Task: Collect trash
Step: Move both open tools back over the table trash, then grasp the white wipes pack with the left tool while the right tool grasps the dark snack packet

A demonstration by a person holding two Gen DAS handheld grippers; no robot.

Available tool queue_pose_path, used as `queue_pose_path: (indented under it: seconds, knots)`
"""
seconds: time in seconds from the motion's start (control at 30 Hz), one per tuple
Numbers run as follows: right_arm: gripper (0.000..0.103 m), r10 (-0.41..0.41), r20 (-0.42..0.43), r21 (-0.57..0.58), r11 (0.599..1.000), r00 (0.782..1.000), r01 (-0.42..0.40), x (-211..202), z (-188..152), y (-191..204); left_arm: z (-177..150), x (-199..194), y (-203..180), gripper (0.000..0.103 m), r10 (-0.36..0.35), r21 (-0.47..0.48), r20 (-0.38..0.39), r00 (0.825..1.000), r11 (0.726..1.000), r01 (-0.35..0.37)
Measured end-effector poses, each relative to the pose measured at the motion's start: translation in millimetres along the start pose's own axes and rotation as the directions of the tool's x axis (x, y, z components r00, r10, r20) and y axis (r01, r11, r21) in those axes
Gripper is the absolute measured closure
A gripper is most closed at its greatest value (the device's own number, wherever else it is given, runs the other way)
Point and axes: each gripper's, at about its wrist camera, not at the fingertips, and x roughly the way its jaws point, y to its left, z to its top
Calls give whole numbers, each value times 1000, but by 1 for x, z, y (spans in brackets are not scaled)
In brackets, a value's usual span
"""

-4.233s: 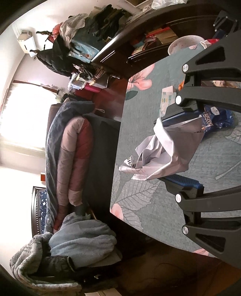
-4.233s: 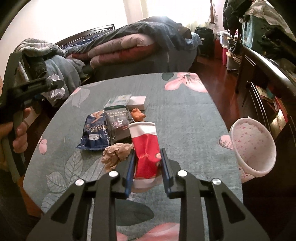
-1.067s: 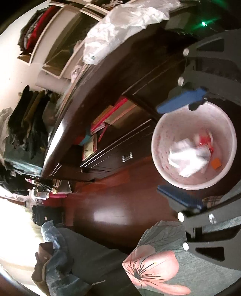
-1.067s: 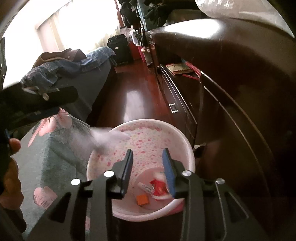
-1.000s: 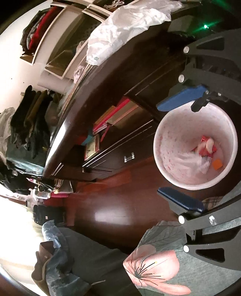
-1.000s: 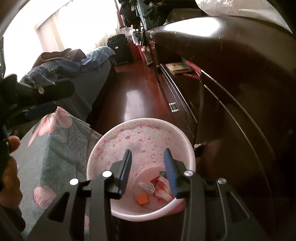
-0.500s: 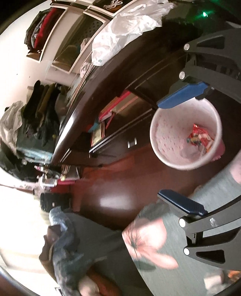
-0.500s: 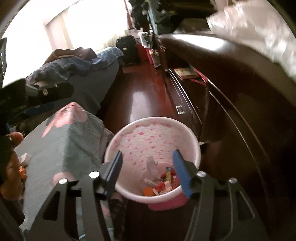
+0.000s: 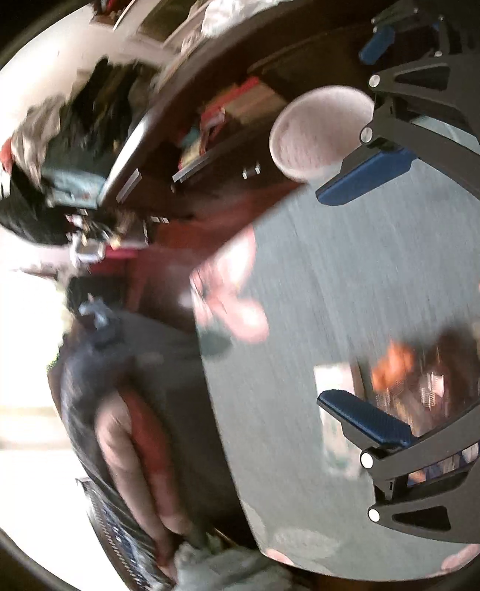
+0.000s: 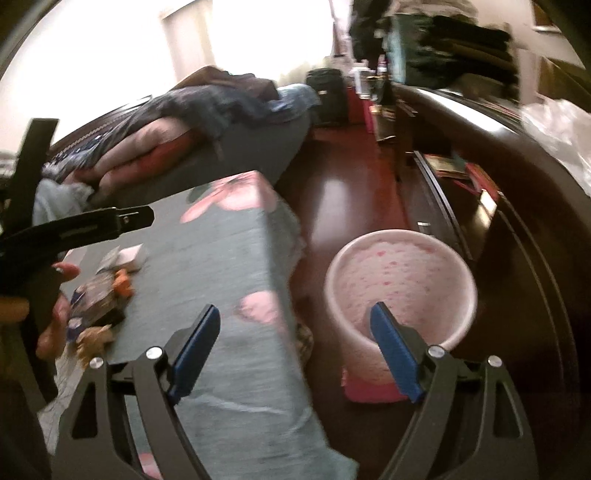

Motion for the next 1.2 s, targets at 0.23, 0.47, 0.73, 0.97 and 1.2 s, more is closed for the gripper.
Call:
queue_pose_path:
  seconds: [0.23,0.47,0.73,0.97,1.2]
  knots:
    - [19,41,-10,-68,997,999,-41,2,3,43,-6,23,84,4,17,-116,-83,996,993,-27]
    - [19,61,-27,-116,991,998,-64,12,9,74,-12,55,109,4,-20,-88,-164,986,996,6]
    - [19,89,-35,-157,983,995,-93,22,15,104,-16,59,118,18,-112,-95,-141,984,991,99]
    - [19,114,-33,-185,976,993,-119,24,21,124,-18,42,116,50,-126,-43,-71,989,991,123]
    - [19,148,-49,-215,964,988,-155,29,22,149,-17,17,129,77,-143,-41,7,990,989,143]
